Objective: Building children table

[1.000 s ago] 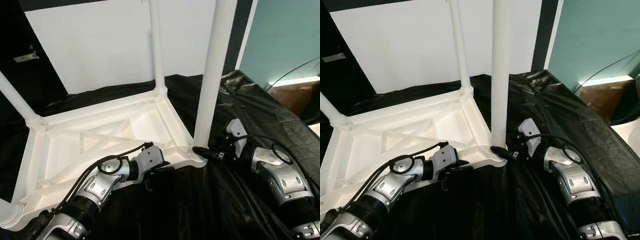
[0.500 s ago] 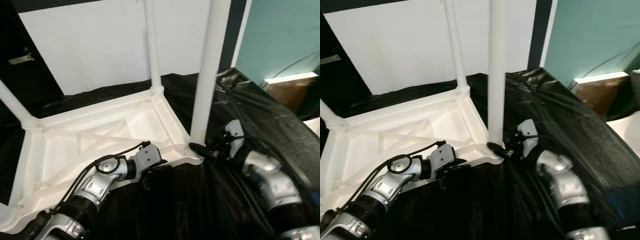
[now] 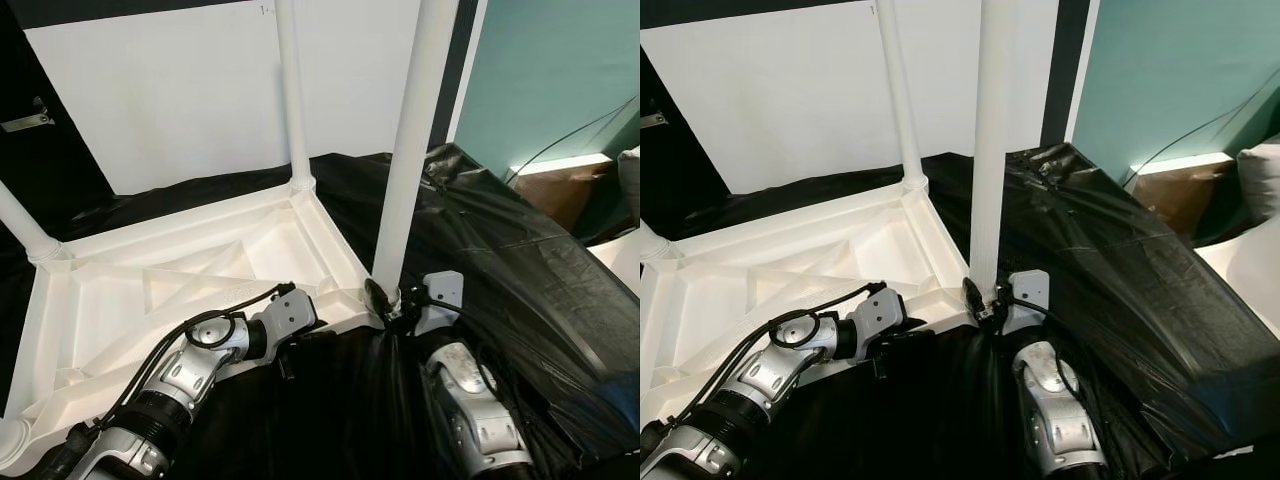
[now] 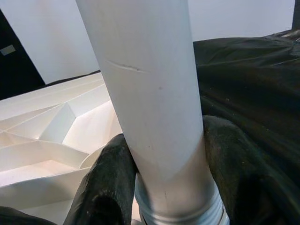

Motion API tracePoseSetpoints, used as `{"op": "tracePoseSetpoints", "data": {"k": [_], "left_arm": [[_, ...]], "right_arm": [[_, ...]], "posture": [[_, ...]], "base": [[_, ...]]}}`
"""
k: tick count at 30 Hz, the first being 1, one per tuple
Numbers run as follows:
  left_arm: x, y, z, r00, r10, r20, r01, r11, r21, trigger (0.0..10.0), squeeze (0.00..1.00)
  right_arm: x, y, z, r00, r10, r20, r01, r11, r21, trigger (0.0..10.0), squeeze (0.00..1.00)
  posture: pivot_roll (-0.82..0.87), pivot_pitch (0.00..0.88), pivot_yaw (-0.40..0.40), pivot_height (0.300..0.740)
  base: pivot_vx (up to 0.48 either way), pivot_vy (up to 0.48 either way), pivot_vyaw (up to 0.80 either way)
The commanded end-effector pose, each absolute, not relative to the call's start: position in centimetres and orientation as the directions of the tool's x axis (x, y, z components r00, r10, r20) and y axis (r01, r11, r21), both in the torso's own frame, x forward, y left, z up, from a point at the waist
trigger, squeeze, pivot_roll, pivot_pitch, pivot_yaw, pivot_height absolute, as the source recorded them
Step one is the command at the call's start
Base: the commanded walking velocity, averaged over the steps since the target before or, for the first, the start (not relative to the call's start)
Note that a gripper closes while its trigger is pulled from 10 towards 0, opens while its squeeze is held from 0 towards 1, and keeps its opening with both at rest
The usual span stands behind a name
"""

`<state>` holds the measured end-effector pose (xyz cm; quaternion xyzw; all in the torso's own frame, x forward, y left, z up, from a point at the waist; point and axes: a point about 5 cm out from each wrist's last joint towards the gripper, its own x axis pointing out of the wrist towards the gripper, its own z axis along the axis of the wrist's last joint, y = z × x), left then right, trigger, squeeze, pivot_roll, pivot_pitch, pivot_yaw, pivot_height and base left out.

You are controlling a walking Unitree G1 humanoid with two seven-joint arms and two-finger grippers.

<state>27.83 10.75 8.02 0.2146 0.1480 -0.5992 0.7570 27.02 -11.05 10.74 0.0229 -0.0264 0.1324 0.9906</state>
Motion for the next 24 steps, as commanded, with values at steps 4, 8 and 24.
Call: {"op": "tracePoseSetpoints", "data": {"k": [4,8,24], "left_arm": [[23.4,11.0,2.4,-0.010,-0.779,-0.626,0.992,0.073,-0.107,10.0,0.00],[23.4,11.0,2.4,-0.010,-0.780,-0.626,0.991,0.074,-0.109,10.0,0.00],[23.0,10.5,2.1,-0.022,-0.783,-0.622,0.991,0.066,-0.117,10.0,0.00]], "right_arm": [[27.7,-12.8,10.6,0.993,0.107,0.045,-0.107,0.994,-0.004,10.0,0.00],[27.7,-12.7,10.9,0.992,0.113,0.058,-0.113,0.994,-0.015,10.0,0.00],[27.5,-13.1,12.5,0.805,0.592,0.027,-0.566,0.783,-0.258,10.0,0.00]], "posture": [[-0.03,0.000,0.018,0.740],[-0.03,0.001,0.017,0.740],[-0.05,0.000,0.010,0.740]], "base": [[0.000,0.000,0.00],[0.000,0.000,0.00],[0.000,0.000,0.00]]}}
